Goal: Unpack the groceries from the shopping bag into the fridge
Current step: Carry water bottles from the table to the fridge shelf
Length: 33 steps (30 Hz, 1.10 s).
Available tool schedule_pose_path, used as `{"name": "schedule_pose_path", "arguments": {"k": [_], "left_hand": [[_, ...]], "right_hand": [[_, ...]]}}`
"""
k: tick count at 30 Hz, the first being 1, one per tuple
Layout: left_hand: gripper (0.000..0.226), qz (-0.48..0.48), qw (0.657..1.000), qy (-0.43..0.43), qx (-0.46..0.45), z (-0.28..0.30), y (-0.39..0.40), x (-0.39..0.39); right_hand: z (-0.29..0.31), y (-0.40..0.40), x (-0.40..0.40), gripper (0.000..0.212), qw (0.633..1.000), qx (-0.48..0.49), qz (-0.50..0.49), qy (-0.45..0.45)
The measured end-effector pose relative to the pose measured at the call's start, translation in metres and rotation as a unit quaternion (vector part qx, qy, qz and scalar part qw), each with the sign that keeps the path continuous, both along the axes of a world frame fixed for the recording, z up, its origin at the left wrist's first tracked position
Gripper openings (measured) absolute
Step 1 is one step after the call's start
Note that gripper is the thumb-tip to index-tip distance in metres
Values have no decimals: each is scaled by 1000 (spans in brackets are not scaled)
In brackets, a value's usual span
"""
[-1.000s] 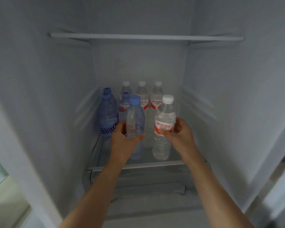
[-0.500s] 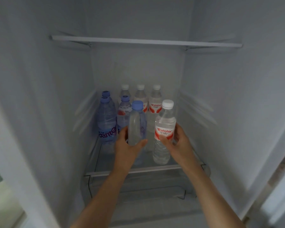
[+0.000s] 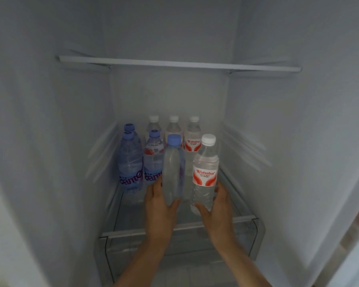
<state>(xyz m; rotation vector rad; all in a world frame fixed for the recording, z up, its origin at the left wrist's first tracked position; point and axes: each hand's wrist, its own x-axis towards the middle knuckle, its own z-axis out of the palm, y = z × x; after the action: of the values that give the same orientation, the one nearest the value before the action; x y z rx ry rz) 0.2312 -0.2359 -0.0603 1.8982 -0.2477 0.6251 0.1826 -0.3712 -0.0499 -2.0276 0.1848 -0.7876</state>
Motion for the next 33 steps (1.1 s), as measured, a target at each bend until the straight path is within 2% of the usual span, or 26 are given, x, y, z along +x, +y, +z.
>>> {"name": "schedule_pose_path", "arguments": {"k": [9,19,27,33], "left_hand": [[87,37,997,-11,74,11,-26,40],[93,87,987,-9,132,14,-47,61],[104,150,955,-7,255,15,-52,64],[98,135,961,18,241,8,-44,60]], "right_hand": [[10,-18,52,72,998,30,47,25],[15,-36,101,73,994,17,82,67],[15,-33,110,73,995,15,70,70],[14,-30,86,72,992,10,36,117]]}}
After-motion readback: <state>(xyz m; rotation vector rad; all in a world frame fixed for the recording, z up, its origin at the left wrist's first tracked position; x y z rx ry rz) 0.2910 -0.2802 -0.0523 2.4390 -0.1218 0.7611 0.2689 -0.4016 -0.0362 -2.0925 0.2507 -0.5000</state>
